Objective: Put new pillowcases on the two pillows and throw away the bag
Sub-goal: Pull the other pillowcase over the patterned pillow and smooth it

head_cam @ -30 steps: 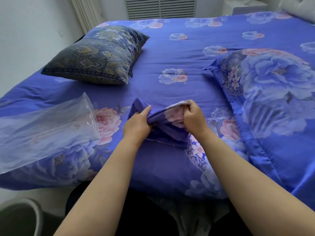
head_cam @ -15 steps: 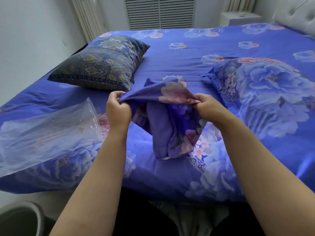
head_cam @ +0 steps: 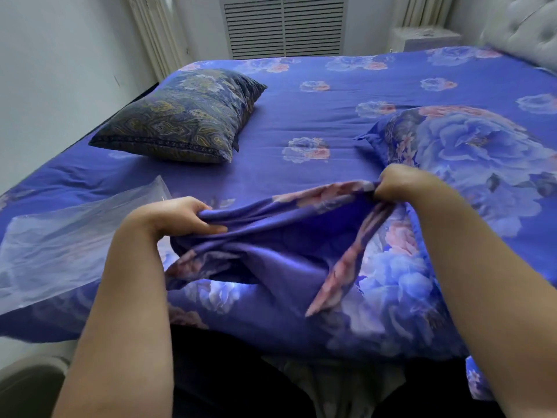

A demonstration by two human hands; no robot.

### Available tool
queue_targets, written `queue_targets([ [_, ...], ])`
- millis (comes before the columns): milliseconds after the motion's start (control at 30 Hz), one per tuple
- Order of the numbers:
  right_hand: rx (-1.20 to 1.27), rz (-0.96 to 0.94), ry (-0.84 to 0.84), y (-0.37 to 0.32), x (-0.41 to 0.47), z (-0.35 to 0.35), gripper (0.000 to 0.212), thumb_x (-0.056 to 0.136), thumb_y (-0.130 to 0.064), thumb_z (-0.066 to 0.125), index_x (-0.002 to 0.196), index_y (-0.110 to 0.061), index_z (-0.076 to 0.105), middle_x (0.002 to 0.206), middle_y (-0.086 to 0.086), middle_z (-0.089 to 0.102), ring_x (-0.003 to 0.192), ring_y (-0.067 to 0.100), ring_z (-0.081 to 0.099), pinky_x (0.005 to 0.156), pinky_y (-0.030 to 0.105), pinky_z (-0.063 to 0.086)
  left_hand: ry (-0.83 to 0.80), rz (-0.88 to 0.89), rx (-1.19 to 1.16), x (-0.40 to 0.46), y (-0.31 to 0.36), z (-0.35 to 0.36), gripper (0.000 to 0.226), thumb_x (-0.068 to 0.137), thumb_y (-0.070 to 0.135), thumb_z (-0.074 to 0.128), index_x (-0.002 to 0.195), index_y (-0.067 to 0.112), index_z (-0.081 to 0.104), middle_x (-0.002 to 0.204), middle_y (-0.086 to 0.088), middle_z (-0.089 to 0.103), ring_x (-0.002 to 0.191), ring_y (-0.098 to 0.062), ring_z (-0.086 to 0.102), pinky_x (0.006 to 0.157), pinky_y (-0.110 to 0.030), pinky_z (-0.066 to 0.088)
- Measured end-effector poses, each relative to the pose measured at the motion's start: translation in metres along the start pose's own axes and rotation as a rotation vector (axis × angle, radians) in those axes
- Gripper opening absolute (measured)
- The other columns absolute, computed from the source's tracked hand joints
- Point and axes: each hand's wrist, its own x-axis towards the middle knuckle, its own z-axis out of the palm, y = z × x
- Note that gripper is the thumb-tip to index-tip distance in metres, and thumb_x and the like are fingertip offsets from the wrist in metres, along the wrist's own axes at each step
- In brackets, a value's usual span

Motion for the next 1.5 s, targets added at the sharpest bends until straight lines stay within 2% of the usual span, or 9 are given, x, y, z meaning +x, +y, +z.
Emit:
queue_targets([
  [133, 0.158, 0.114, 0.151, -0.003, 0.013, 0.015, 0.014, 0.079, -0.016, 0.055, 0.070, -0.006, 0.050, 0.081, 0.017, 0.057, 0.067, 0.028, 0.051, 0.064, 0.029, 0.040, 0.297, 0.102, -0.491, 0.010, -0.004, 0.021, 0.018, 0.089, 0.024, 0.059, 0.076, 0.012, 0.059, 0.065, 0.001, 0.062, 0.071, -0.016, 0.053, 0.060, -0.026, 0.044],
  [333, 0.437, 0.095, -0.370, -0.035, -0.011, 0.057, 0.055, 0.085, -0.059, 0.054, 0.076, -0.006, 0.052, 0.072, 0.012, 0.065, 0.045, 0.018, 0.058, 0.043, 0.019, 0.040, 0.477, -0.053, -0.698, 0.024, 0.010, 0.057, 0.017, 0.095, 0.018, 0.052, 0.097, 0.008, 0.066, 0.082, 0.004, 0.064, 0.086, -0.010, 0.054, 0.071, -0.022, 0.042],
  [467, 0.388, -0.027, -0.617, -0.059, -0.036, 0.102, 0.038, 0.091, -0.043, 0.057, 0.070, -0.012, 0.055, 0.047, 0.003, 0.060, 0.037, 0.012, 0.055, 0.038, 0.016, 0.039, 0.174, 0.198, -0.773, 0.019, 0.006, 0.076, 0.019, 0.099, 0.021, 0.043, 0.107, 0.021, 0.060, 0.089, 0.015, 0.071, 0.093, -0.006, 0.061, 0.075, -0.011, 0.047],
  [567, 0.534, -0.069, -0.364, -0.060, -0.027, 0.134, 0.022, 0.091, -0.018, 0.054, 0.070, -0.017, 0.048, 0.064, 0.008, 0.063, 0.058, 0.025, 0.064, 0.054, 0.030, 0.054, 0.106, 0.115, -0.922, 0.009, 0.002, 0.084, 0.016, 0.097, 0.012, 0.048, 0.106, 0.012, 0.061, 0.072, 0.005, 0.072, 0.064, -0.004, 0.066, 0.059, -0.014, 0.052],
  [767, 1.899, 0.190, -0.058, -0.038, -0.015, 0.110, 0.022, 0.100, -0.011, 0.039, 0.084, -0.007, 0.054, 0.069, 0.014, 0.061, 0.053, 0.018, 0.061, 0.049, 0.028, 0.055, 0.490, 0.071, -0.937, -0.001, -0.016, 0.048, 0.025, 0.099, 0.023, 0.044, 0.085, 0.014, 0.062, 0.055, 0.013, 0.065, 0.059, 0.001, 0.061, 0.053, -0.009, 0.047],
  [1067, 1.103, -0.017, -0.060, 0.032, -0.010, 0.073, 0.027, 0.084, -0.035, 0.069, 0.082, -0.009, 0.072, 0.082, 0.011, 0.066, 0.076, 0.017, 0.056, 0.073, 0.034, 0.046, 0.654, 0.198, -1.196, 0.002, -0.017, -0.023, 0.018, 0.091, 0.024, 0.058, 0.107, 0.016, 0.058, 0.093, -0.003, 0.067, 0.074, -0.009, 0.065, 0.072, -0.026, 0.053],
  [1167, 1.085, -0.044, 0.053, 0.016, -0.010, 0.087, 0.013, 0.083, -0.004, 0.065, 0.095, 0.000, 0.068, 0.082, 0.006, 0.057, 0.078, 0.015, 0.049, 0.065, 0.026, 0.040, 0.347, 0.236, -0.894, 0.033, 0.005, 0.003, 0.053, 0.083, 0.017, 0.064, 0.131, 0.010, 0.043, 0.118, -0.008, 0.061, 0.104, -0.017, 0.061, 0.089, -0.029, 0.050],
  [1300, 0.891, 0.146, -0.016, 0.013, -0.010, 0.117, 0.023, 0.081, -0.026, 0.071, 0.085, -0.004, 0.065, 0.074, 0.006, 0.057, 0.072, 0.017, 0.052, 0.065, 0.031, 0.040, 0.519, -0.088, 0.075, 0.051, 0.001, 0.076, 0.084, 0.086, 0.043, 0.060, 0.149, 0.010, 0.015, 0.153, -0.013, 0.027, 0.139, -0.030, 0.028, 0.111, -0.039, 0.024],
  [1500, 1.225, 0.264, -0.185, 0.011, -0.020, 0.138, 0.017, 0.085, -0.014, 0.067, 0.091, 0.002, 0.067, 0.078, 0.014, 0.065, 0.059, 0.020, 0.062, 0.062, 0.030, 0.053, 0.554, -0.143, 0.323, 0.028, -0.014, 0.128, 0.061, 0.085, 0.056, 0.054, 0.135, 0.022, 0.044, 0.128, -0.007, 0.056, 0.119, -0.032, 0.050, 0.090, -0.047, 0.040],
])
